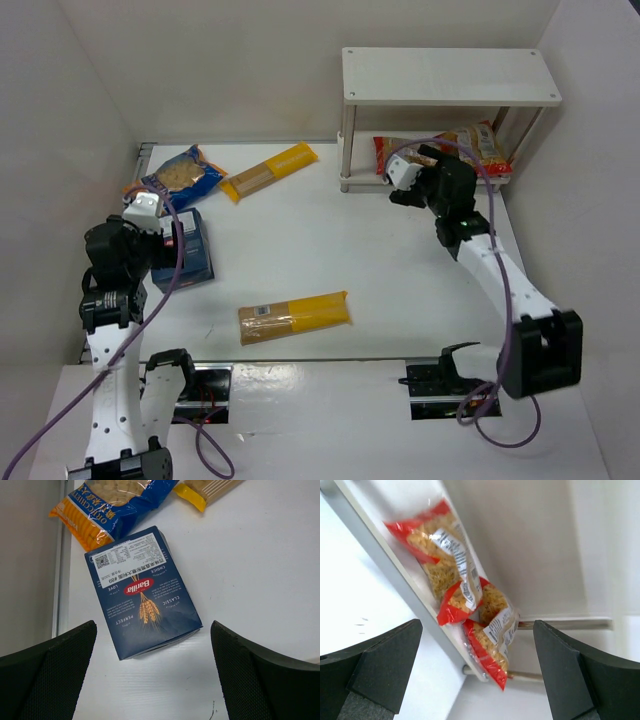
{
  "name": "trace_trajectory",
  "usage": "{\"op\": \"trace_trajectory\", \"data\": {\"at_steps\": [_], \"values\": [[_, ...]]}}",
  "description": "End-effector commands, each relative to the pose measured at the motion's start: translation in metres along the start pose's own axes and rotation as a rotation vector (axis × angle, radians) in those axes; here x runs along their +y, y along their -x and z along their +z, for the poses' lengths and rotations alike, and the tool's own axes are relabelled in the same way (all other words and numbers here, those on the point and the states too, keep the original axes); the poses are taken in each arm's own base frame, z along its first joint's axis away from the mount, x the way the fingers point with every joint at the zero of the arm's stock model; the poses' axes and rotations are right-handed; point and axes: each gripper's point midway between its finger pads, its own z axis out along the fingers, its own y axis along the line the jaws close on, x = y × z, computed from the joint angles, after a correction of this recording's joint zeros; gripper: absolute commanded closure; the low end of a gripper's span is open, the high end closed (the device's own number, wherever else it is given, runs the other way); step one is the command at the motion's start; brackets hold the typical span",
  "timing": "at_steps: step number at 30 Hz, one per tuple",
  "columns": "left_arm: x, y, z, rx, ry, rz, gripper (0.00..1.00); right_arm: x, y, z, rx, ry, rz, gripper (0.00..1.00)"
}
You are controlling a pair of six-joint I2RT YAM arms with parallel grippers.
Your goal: Place and organize the pasta boxes and bags onto the shelf
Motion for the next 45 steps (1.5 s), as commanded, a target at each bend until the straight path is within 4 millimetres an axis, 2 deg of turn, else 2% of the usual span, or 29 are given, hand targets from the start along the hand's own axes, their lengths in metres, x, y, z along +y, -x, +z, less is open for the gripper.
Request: {"op": "trace_trajectory", "data": {"at_steps": [1, 2, 3, 5, 7, 9, 10, 13, 17, 19, 23, 25, 29, 36, 45], "values": [[-0.003, 0.011, -0.005, -0.052, -0.022, 0.02, 0.0, 0.013, 0.028, -0.053, -0.078, 0.106, 0.207, 0.0], [-0.004, 0.012, -0.007, -0.062, -0.019, 0.022, 0.0, 0.025, 0.026, -0.065, -0.056, 0.156, 0.259, 0.0], [-0.006, 0.013, -0.01, -0.067, -0.028, 0.023, 0.0, 0.014, 0.036, -0.084, -0.084, 0.133, 0.3, 0.0], [-0.008, 0.015, -0.013, -0.082, -0.035, 0.026, 0.0, 0.022, 0.037, -0.104, -0.061, 0.154, 0.439, 0.0], [-0.008, 0.017, -0.016, -0.095, -0.033, 0.03, 0.0, 0.009, 0.042, -0.13, -0.07, 0.09, 0.526, 0.0], [-0.01, 0.02, -0.02, -0.106, -0.04, 0.032, 0.0, 0.01, 0.035, -0.146, -0.016, 0.052, 0.657, 0.0], [-0.012, 0.021, -0.02, -0.108, -0.05, 0.033, 0.0, 0.002, 0.038, -0.159, -0.028, 0.021, 0.692, 0.0], [-0.012, 0.018, -0.02, -0.098, -0.053, 0.03, 0.0, 0.009, 0.034, -0.176, 0.01, 0.0, 0.835, 0.0], [-0.012, 0.019, -0.022, -0.098, -0.053, 0.03, 0.0, 0.027, 0.018, -0.181, 0.047, 0.018, 0.927, 0.0], [-0.011, 0.022, -0.026, -0.113, -0.04, 0.025, 0.0, 0.046, 0.009, -0.179, 0.047, 0.061, 0.975, 0.0], [-0.01, 0.023, -0.029, -0.122, -0.035, 0.022, 0.0, 0.029, 0.009, -0.198, -0.008, -0.008, 0.979, 0.0], [-0.008, 0.024, -0.031, -0.131, -0.024, 0.022, 0.0, 0.037, 0.014, -0.202, -0.035, 0.035, 0.97, 0.0], [-0.006, 0.024, -0.031, -0.129, -0.013, 0.021, 0.0, 0.032, 0.015, -0.208, -0.051, 0.021, 0.955, 0.0], [-0.008, 0.019, -0.027, -0.112, -0.026, 0.017, 0.0, 0.024, 0.028, -0.229, -0.132, -0.012, 0.909, 0.0], [-0.007, 0.019, -0.027, -0.112, -0.026, 0.026, 0.0, 0.025, 0.028, -0.232, -0.141, -0.021, 0.905, 0.0]]}}
